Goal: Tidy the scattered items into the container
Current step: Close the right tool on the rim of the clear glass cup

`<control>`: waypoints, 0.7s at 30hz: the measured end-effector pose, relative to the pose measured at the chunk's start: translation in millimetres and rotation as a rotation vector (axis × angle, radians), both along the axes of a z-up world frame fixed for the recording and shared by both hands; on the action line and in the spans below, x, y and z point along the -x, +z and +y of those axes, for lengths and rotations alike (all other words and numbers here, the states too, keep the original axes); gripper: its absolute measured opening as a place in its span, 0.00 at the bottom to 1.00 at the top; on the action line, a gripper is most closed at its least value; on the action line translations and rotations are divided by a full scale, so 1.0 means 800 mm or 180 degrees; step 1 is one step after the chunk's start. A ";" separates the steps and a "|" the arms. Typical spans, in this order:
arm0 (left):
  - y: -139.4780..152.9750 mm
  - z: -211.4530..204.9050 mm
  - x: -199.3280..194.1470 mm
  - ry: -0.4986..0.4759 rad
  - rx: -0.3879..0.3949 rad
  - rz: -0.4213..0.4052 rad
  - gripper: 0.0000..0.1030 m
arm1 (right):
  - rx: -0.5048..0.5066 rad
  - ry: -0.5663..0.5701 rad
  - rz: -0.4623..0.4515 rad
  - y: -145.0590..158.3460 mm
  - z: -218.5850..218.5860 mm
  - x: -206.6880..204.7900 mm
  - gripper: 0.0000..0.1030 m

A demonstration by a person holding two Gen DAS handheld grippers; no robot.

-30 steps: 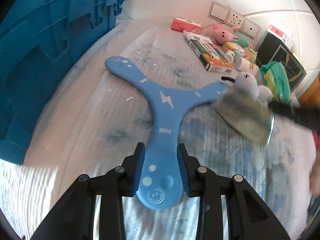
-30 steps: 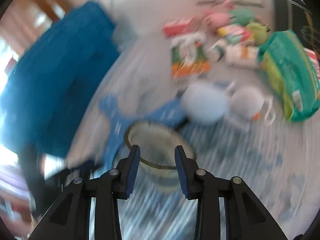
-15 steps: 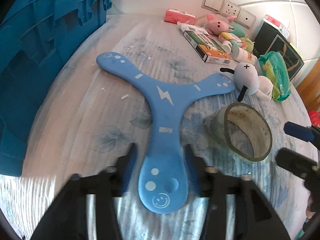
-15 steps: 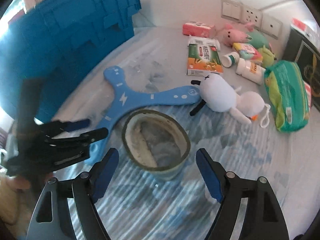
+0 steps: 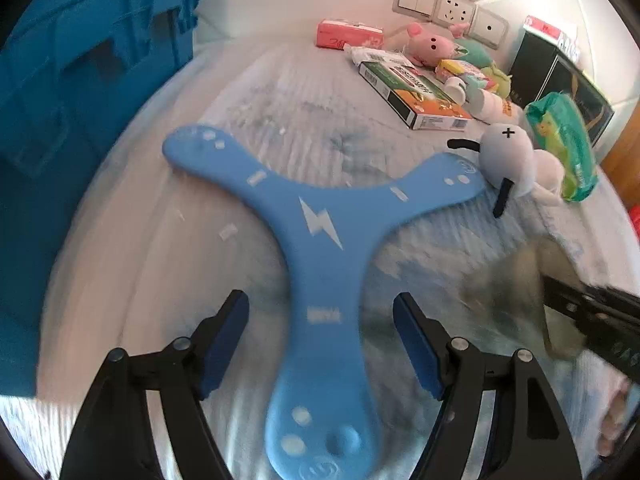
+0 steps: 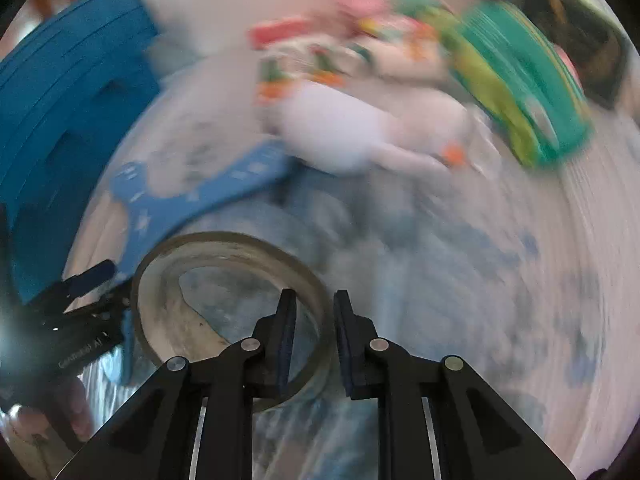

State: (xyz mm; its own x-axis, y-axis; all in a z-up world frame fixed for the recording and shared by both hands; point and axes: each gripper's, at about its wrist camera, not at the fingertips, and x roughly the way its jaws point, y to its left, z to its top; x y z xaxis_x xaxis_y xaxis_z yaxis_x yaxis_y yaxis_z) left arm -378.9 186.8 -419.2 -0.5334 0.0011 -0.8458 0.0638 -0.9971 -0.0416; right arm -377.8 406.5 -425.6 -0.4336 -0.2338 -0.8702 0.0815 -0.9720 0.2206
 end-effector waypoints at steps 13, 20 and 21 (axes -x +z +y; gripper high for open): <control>0.009 0.008 -0.055 0.0036 -0.0043 -0.0128 0.32 | 0.0494 -0.0311 -0.0548 0.011 0.026 -0.070 0.31; 0.011 0.004 -0.136 0.0115 -0.0183 -0.0269 0.32 | 0.0064 0.0206 -0.0092 0.046 0.000 -0.097 0.61; 0.011 0.004 -0.141 0.0132 -0.0190 -0.0266 0.32 | -0.0014 0.0290 -0.0009 0.048 -0.006 -0.098 0.66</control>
